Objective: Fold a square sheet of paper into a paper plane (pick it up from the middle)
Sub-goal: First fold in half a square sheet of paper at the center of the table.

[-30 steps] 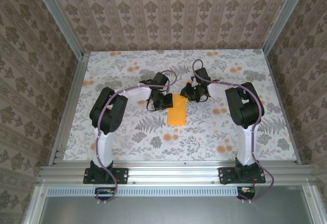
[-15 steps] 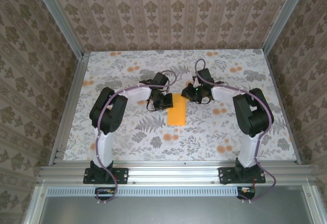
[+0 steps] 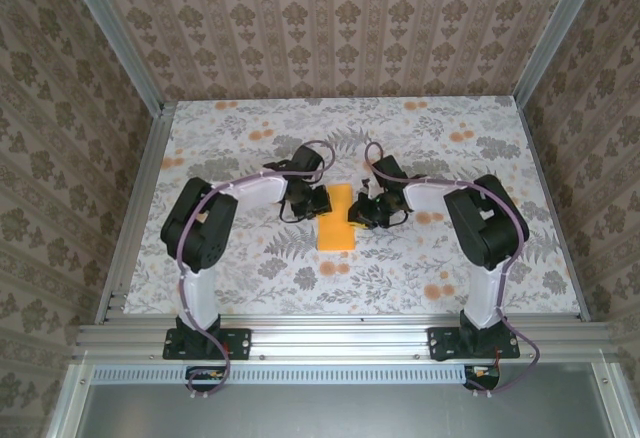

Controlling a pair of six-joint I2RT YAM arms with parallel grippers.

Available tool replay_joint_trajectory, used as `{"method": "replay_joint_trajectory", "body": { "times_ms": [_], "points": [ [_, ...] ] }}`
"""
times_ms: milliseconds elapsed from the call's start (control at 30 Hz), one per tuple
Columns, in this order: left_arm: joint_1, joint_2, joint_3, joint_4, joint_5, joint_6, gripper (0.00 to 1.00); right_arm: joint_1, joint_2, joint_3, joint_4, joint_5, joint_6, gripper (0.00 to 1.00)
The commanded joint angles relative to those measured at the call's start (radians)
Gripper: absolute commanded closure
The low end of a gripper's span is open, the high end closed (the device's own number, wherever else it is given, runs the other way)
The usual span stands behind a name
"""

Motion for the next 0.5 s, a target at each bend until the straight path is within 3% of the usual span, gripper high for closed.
{"method": "replay_joint_trajectory", "body": {
  "times_ms": [0, 200, 467],
  "points": [
    [0.022, -0.063, 0.024, 0.07, 0.043, -0.005, 0.8, 0.008, 0.057, 0.033, -0.072, -0.054, -0.11, 0.85],
    [0.056, 0.029, 0.091, 0.177, 0.174, -0.005, 0.8, 0.005, 0.103, 0.083, -0.112, -0.082, -0.22, 0.87],
    [0.055, 0.156, 0.194, 0.121, 0.195, 0.037, 0.87, 0.002, 0.137, 0.122, -0.126, -0.107, -0.277, 0.89]
  ]
}}
